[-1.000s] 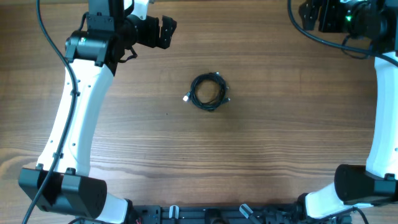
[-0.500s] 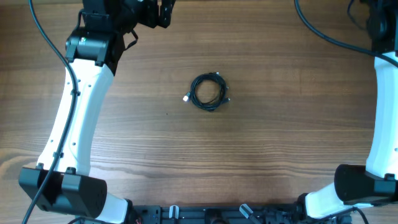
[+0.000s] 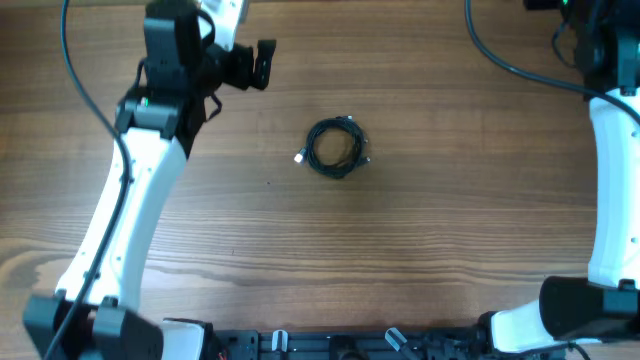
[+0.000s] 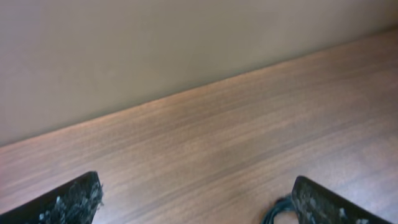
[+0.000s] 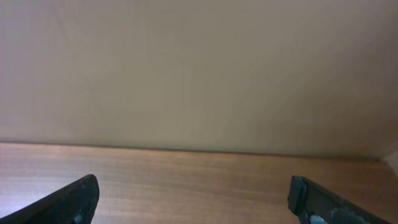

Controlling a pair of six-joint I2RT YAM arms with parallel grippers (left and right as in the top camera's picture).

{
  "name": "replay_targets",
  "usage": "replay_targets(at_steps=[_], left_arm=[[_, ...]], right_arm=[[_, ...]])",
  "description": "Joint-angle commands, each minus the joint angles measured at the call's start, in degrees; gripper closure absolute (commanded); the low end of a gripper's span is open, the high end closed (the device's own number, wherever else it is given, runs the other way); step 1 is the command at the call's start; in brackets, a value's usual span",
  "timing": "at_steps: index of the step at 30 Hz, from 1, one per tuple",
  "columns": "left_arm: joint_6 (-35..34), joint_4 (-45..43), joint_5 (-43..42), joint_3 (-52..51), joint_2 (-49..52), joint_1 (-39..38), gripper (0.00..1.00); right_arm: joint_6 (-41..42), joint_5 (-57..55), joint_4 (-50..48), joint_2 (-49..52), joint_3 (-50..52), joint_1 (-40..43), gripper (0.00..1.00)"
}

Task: Untangle cables
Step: 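Lower the left gripper over the black cable coil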

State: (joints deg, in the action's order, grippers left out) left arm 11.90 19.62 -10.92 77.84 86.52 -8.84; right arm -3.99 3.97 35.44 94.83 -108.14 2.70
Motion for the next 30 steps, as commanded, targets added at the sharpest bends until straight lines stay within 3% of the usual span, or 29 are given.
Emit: replay_targets(at_steps=[1, 14, 21, 30], left_arm=[[1.11, -3.41, 0.57, -6.64, -7.21, 1.03, 0.0], [-2.32, -7.17, 0.52, -11.23, -13.35, 1.01, 0.0], [-2.27, -6.97, 1.4, -12.72, -19.69, 1.09, 0.0], [-2.34, -17.77, 2.64, -26.6, -27.63, 1.09, 0.0]], right_arm=[[-0.83, -3.3, -2.54, -7.52, 5.95, -1.46, 0.0], [-1.33, -5.64, -16.98, -31.52, 31.21, -2.91, 0.0], [3.1, -5.01, -21.07, -33.66, 37.09, -2.93, 0.0], [4.02, -5.11, -20.46, -33.53, 38.38, -3.28, 0.0]])
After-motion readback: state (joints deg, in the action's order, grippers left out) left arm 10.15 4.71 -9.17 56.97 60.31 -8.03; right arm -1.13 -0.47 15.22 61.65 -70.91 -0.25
